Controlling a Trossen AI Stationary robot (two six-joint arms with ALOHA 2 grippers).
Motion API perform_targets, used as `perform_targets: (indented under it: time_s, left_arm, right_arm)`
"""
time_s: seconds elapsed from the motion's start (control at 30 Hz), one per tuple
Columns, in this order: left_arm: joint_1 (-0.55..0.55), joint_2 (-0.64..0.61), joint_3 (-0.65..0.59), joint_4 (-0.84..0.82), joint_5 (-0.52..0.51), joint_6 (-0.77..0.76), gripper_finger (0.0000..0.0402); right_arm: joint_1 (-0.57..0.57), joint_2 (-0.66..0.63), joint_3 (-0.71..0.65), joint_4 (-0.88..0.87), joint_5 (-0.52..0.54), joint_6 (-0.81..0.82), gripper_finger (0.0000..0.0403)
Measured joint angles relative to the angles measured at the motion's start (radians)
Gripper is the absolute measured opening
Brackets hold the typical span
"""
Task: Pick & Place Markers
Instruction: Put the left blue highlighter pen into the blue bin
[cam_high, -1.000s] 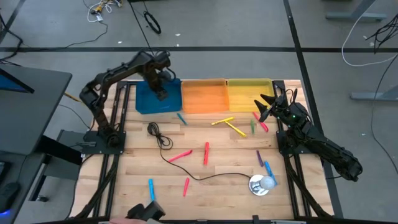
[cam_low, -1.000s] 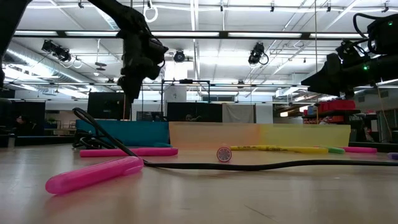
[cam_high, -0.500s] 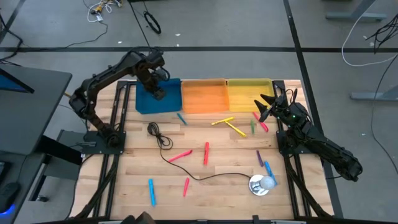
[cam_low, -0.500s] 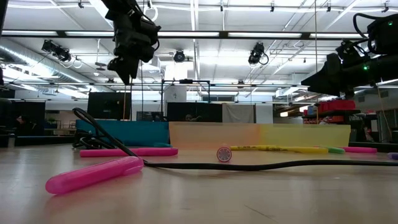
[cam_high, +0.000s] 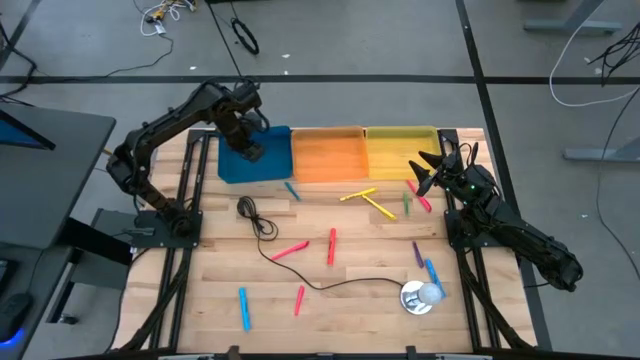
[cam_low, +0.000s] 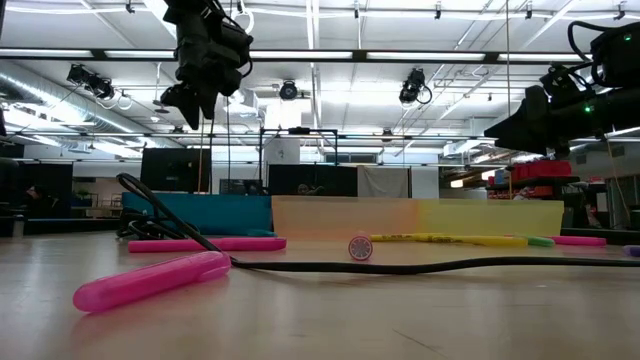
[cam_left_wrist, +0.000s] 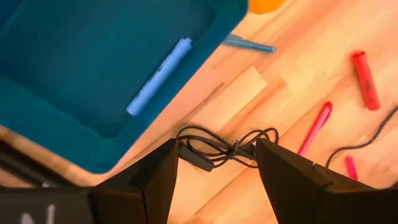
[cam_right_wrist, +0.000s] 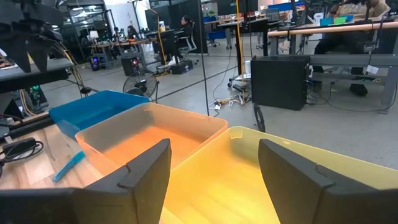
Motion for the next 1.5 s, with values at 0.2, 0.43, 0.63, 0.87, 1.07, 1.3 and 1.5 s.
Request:
perform_targets:
  time_s: [0.2, 0.43, 0.63, 0.87, 1.07, 1.3, 1.5]
  left_arm:
    - [-0.126, -0.008, 0.000, -0.001, -0.047, -0.099, 0.0222]
    - [-0.262, -0.015, 0.000, -0.016, -0.060, -0.276, 0.0222]
    - [-0.415, -0.026, 0.000, -0.053, -0.081, -0.406, 0.0222]
    - [-0.586, -0.026, 0.001, -0.051, -0.101, -0.580, 0.0222]
    - [-0.728, -0.026, 0.001, -0.050, -0.140, -0.744, 0.0222]
    - [-0.883, -0.026, 0.001, -0.049, -0.169, -0.929, 0.0222]
    - [-1.003, -0.026, 0.001, -0.048, -0.169, -1.097, 0.0222]
  right_arm:
    - [0.000, 0.000, 0.000, 0.000, 0.000, 0.000, 0.0245]
    - [0.000, 0.000, 0.000, 0.000, 0.000, 0.000, 0.0245]
    - [0.000, 0.000, 0.000, 0.000, 0.000, 0.000, 0.0245]
    - [0.000, 0.000, 0.000, 0.000, 0.000, 0.000, 0.0245]
    - [0.000, 0.000, 0.000, 0.000, 0.000, 0.000, 0.0245]
    - [0.000, 0.000, 0.000, 0.000, 0.000, 0.000, 0.0245]
    - [0.000, 0.000, 0.000, 0.000, 0.000, 0.000, 0.0245]
